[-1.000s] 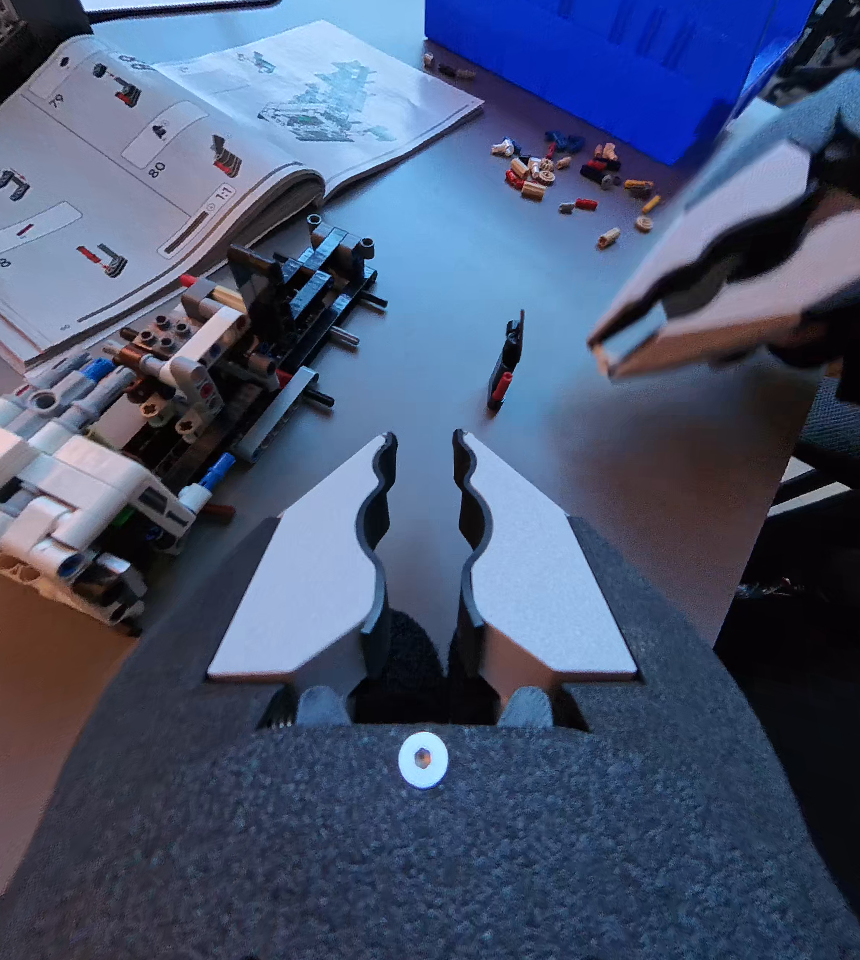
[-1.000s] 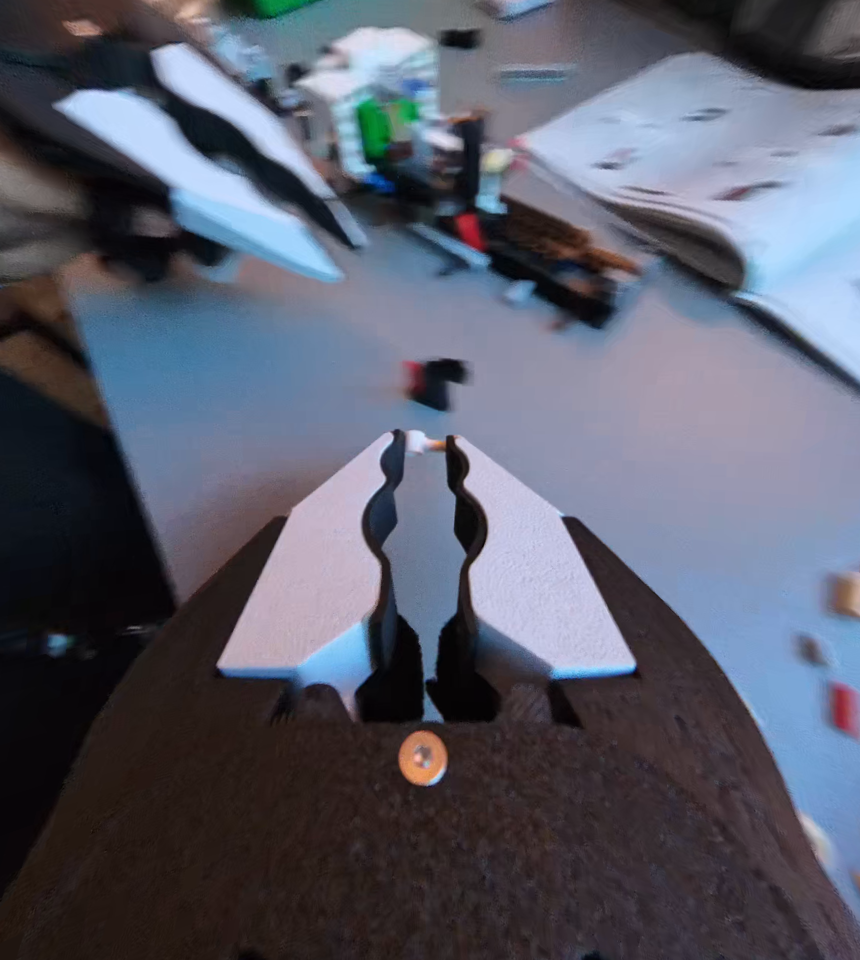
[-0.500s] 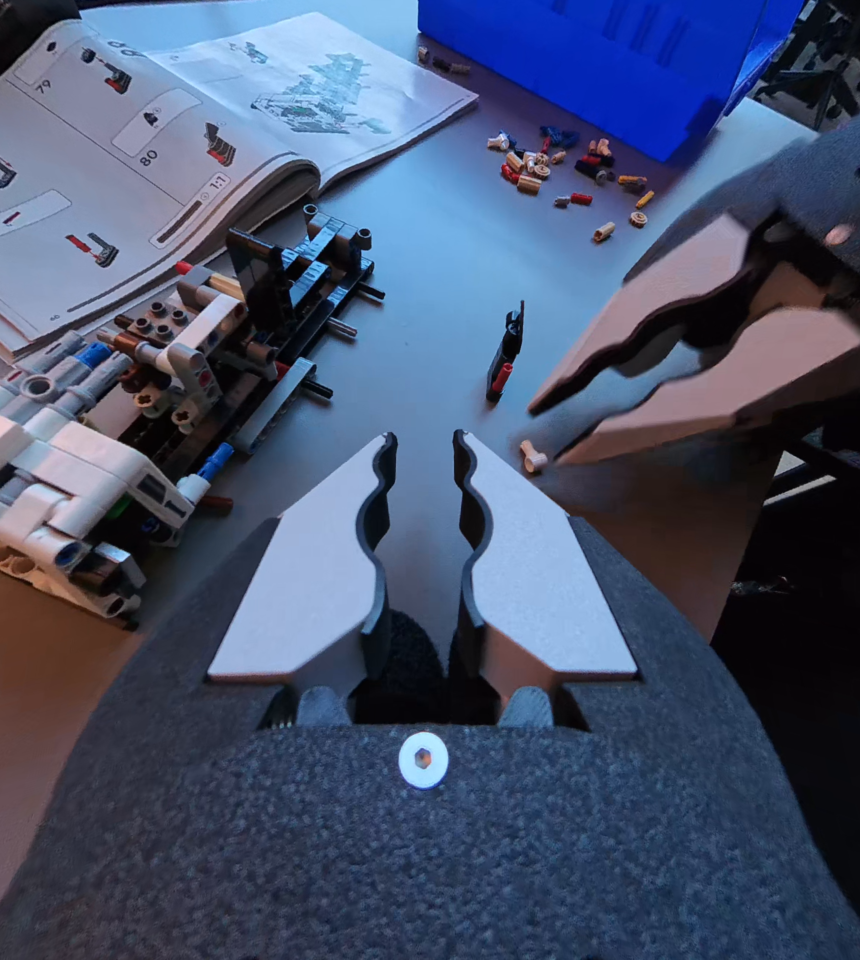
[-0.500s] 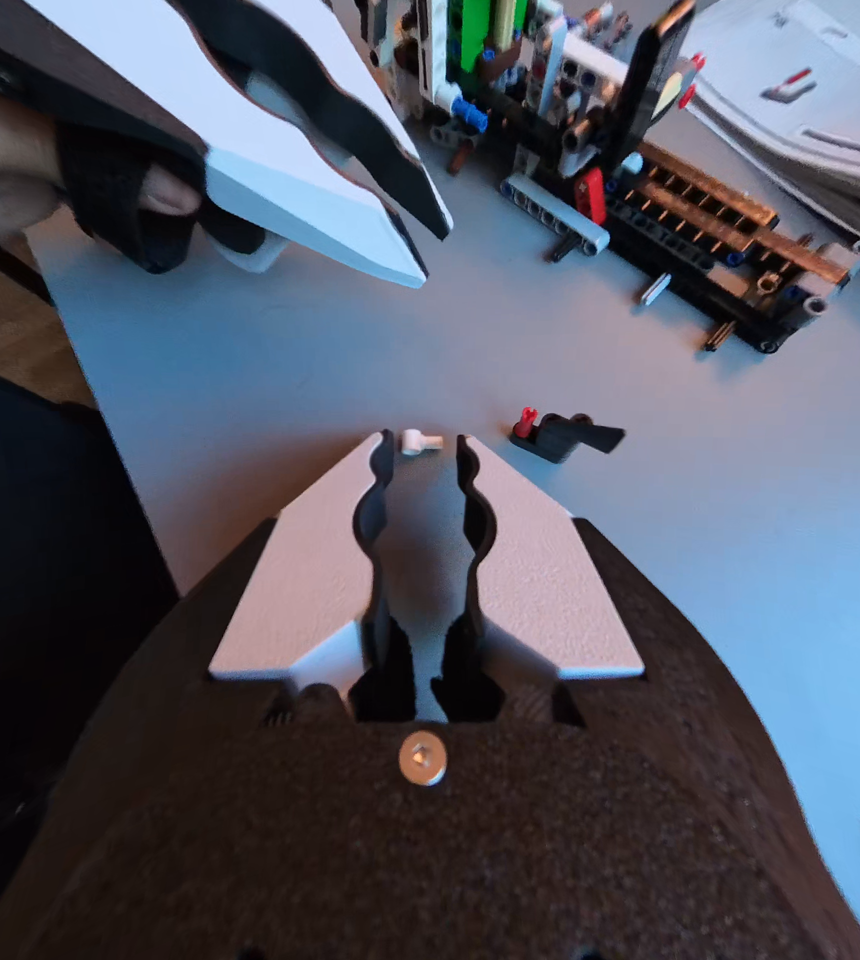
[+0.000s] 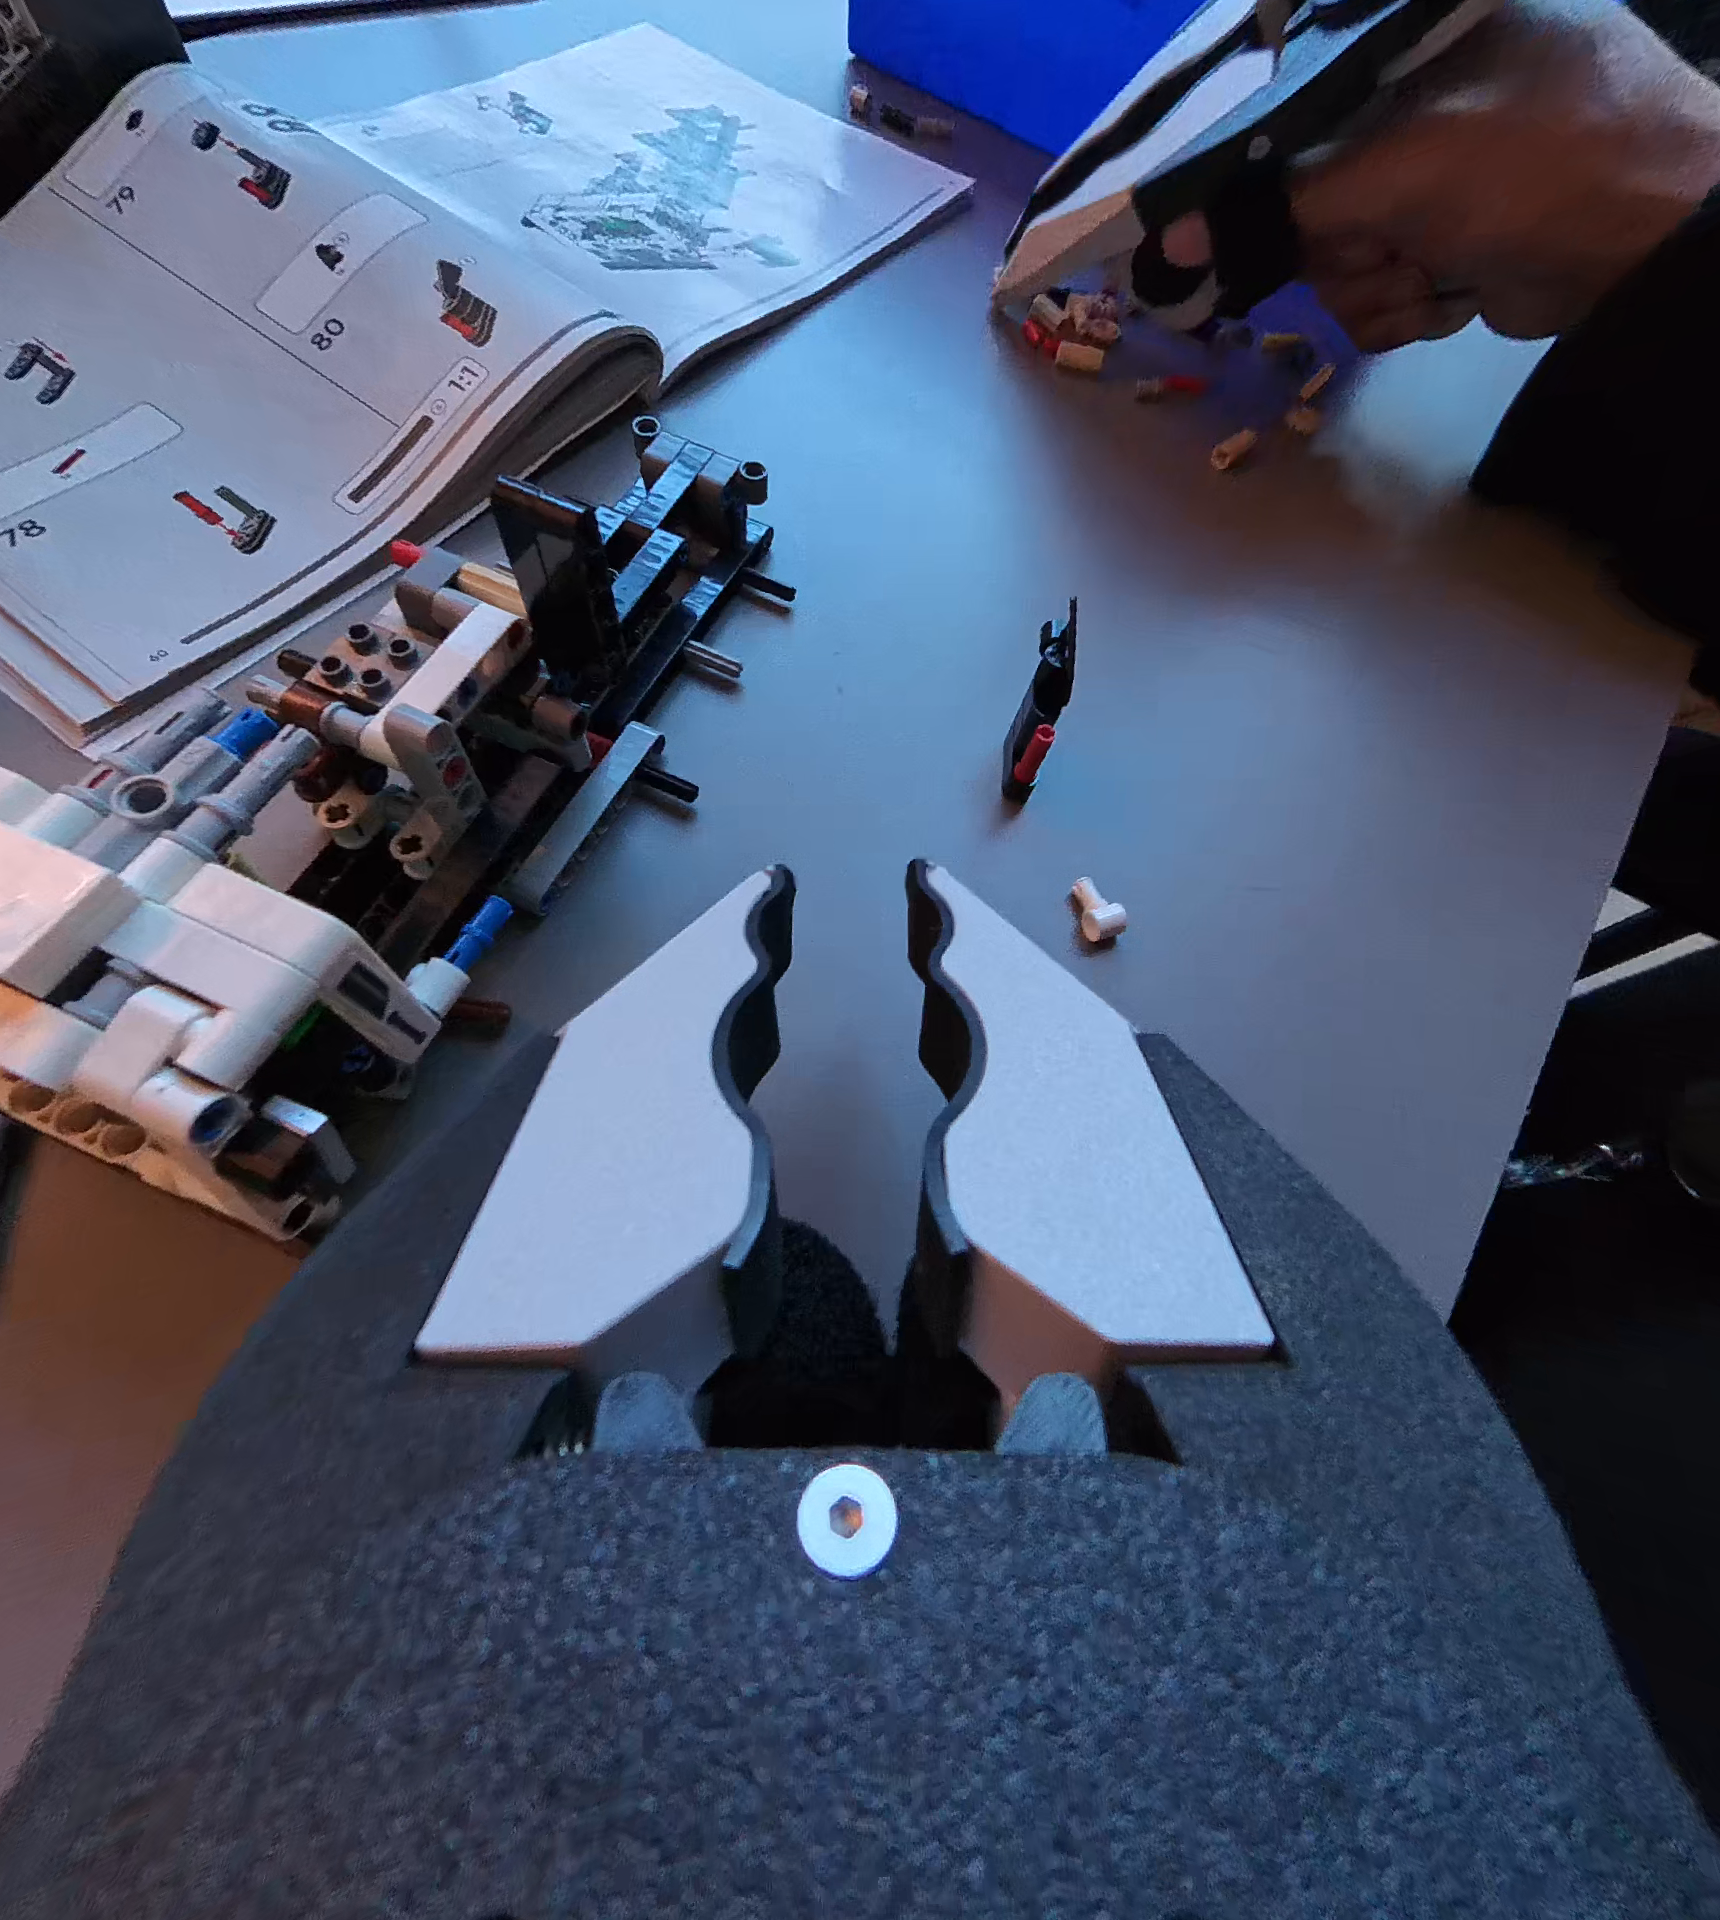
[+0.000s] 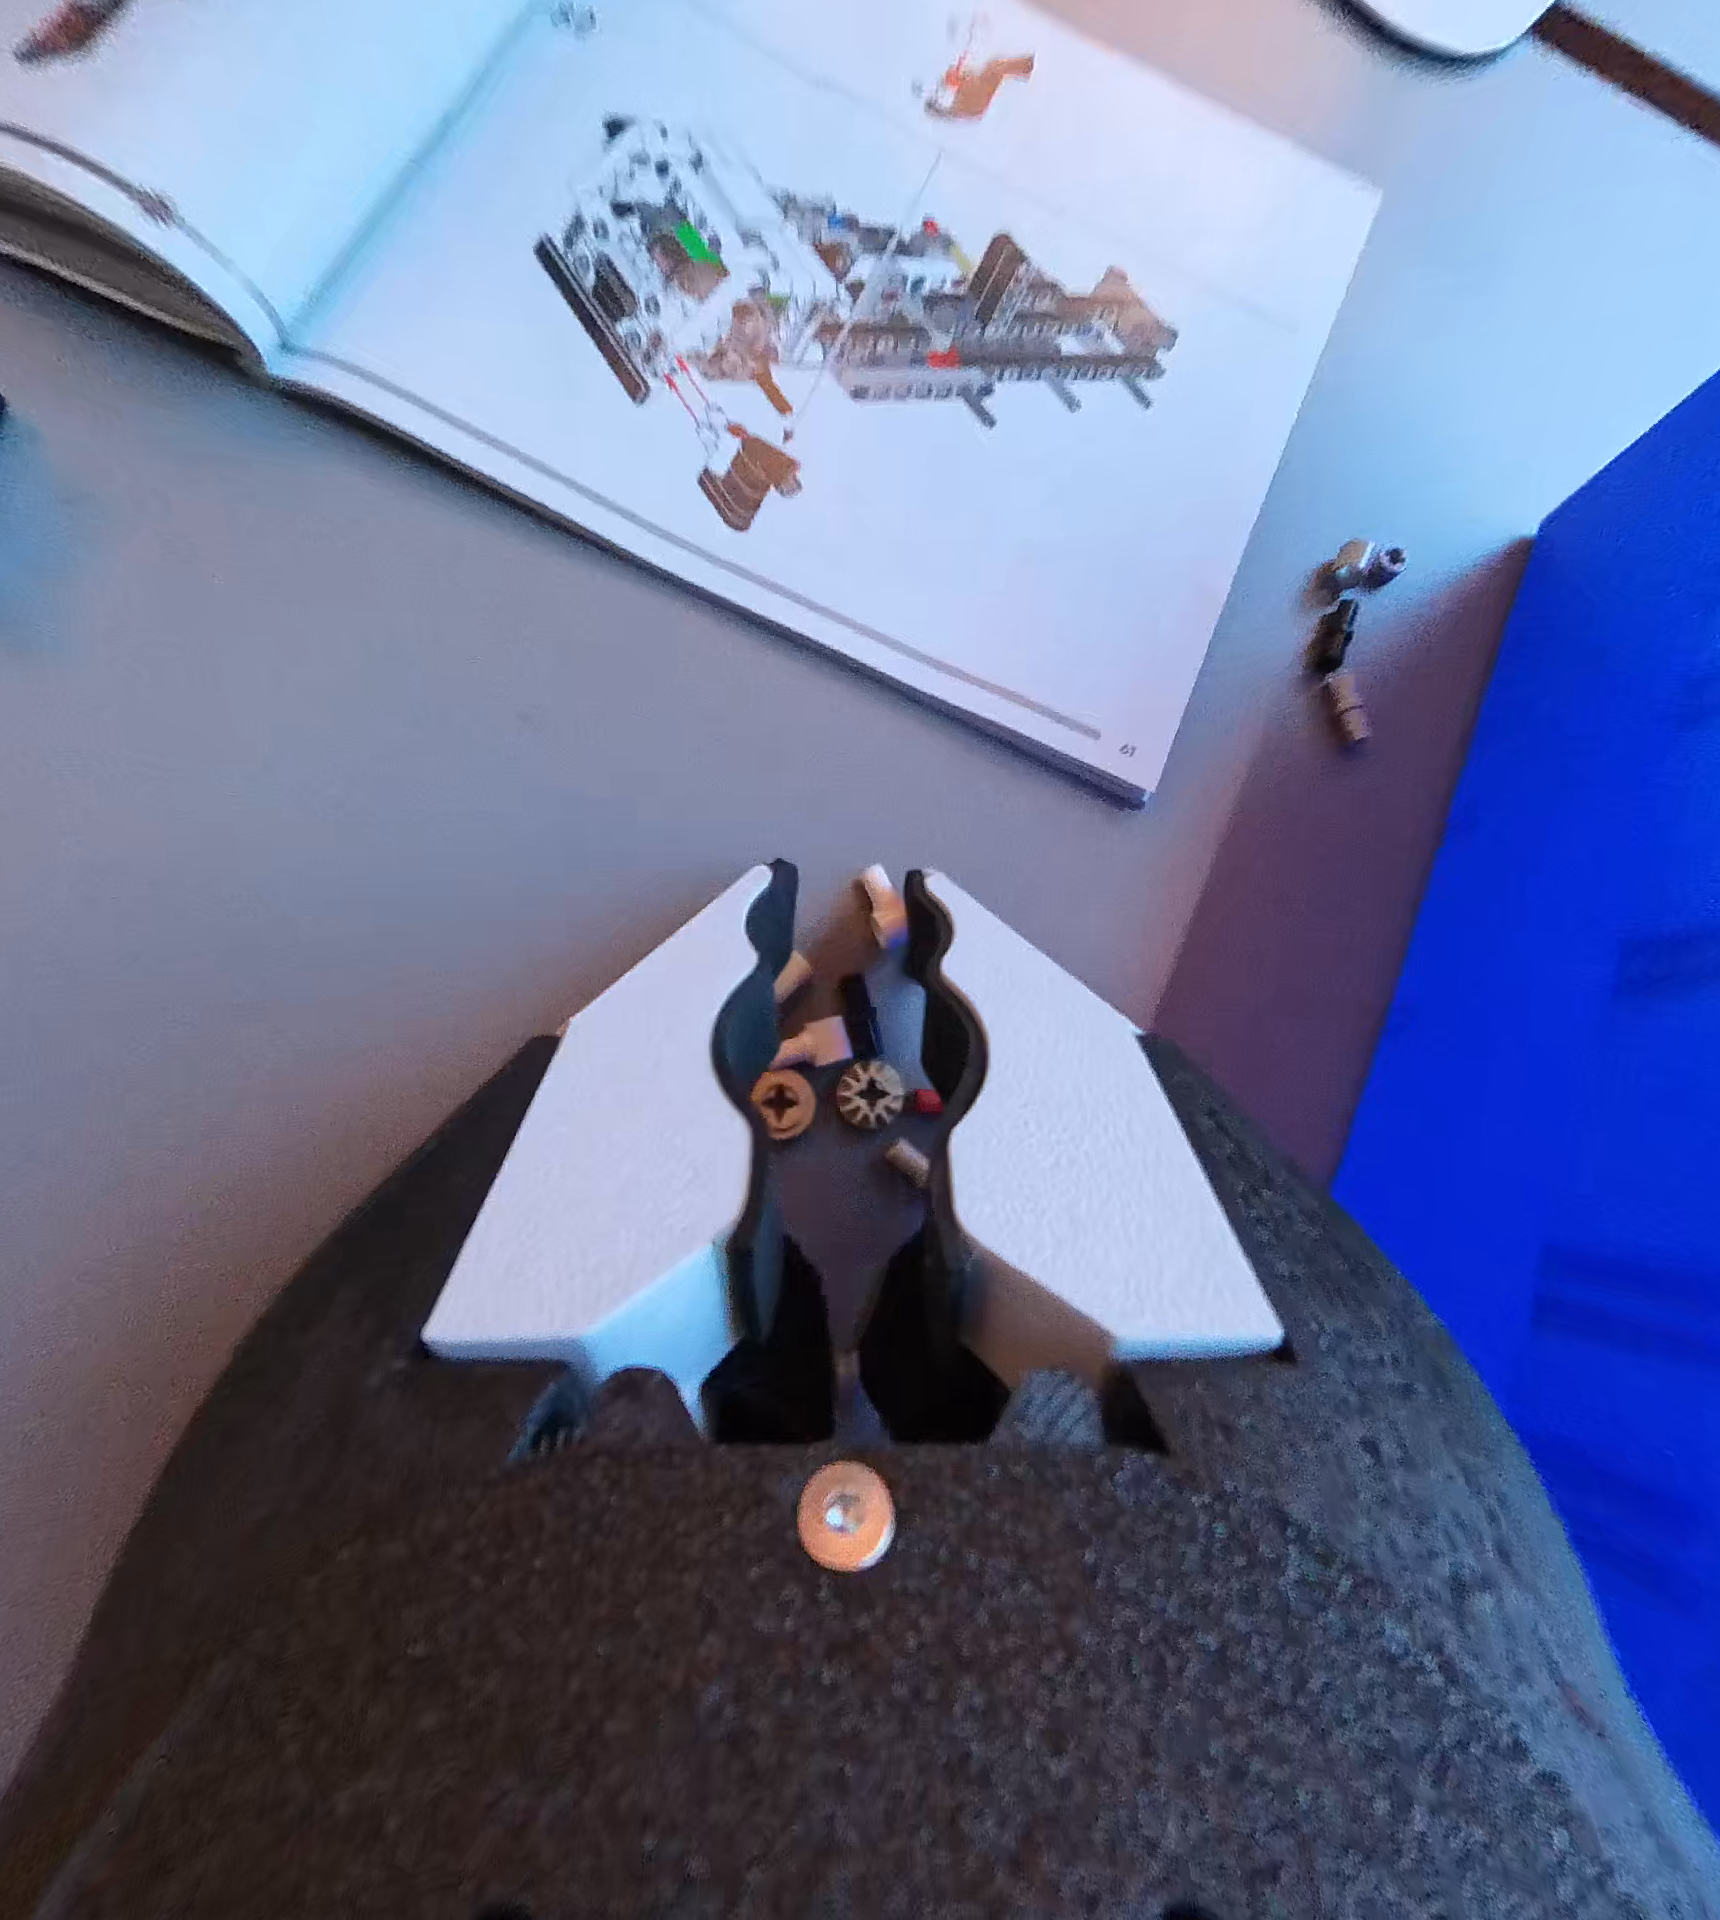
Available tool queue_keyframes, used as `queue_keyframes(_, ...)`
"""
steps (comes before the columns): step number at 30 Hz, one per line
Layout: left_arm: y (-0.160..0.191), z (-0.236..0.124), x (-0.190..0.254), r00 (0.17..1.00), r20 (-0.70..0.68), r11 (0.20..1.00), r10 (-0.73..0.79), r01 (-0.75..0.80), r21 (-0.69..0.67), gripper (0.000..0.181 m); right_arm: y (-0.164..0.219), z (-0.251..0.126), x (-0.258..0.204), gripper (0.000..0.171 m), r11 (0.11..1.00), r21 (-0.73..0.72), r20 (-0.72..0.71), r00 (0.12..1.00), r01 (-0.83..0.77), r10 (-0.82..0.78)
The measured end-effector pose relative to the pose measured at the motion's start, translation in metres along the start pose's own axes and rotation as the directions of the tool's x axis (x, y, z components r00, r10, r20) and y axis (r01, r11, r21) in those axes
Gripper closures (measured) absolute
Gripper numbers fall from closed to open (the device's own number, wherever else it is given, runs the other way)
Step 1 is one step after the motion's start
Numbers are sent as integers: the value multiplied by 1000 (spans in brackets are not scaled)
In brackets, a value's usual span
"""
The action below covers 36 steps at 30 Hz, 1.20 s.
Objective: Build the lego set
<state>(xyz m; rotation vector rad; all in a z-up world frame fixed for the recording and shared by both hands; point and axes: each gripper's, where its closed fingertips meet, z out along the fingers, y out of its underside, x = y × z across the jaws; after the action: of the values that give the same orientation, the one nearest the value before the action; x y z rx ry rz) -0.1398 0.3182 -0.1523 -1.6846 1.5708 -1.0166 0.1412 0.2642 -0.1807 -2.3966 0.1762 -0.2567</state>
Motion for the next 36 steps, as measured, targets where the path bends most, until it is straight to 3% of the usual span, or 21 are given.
queue_keyframes(10,-12,0,-3,1000,-5,1000,19,-19,5,160,7,-1,-1,160,1000,-31,28,1000,5,-4)
queue_keyframes(15,-20,9,9,995,-96,1000,-12,12,3,160,3,-3,-7,164,991,21,-33,991,133,-132)
queue_keyframes(17,-31,14,19,981,-179,997,-73,76,10,160,-10,-13,-20,164,966,109,-52,972,233,-229)
queue_keyframes(19,-49,17,27,958,-261,993,-116,121,4,161,-32,-34,-47,164,890,246,-78,923,383,-376)
queue_keyframes(22,-76,22,32,938,-324,992,-121,127,-3,161,-60,-78,-114,165,596,444,-193,722,668,-665)
queue_keyframes(24,-89,24,36,924,-366,993,-114,118,-11,162,-73,-98,-147,165,438,500,-285,620,747,-731)
queue_keyframes(29,-95,23,54,859,-489,988,-155,139,-69,161,-79,-109,-191,165,251,550,-350,492,797,-797)
queue_keyframes(36,-92,19,51,877,-458,990,-142,126,-65,173,-76,-110,-206,164,173,548,-391,433,819,-812)
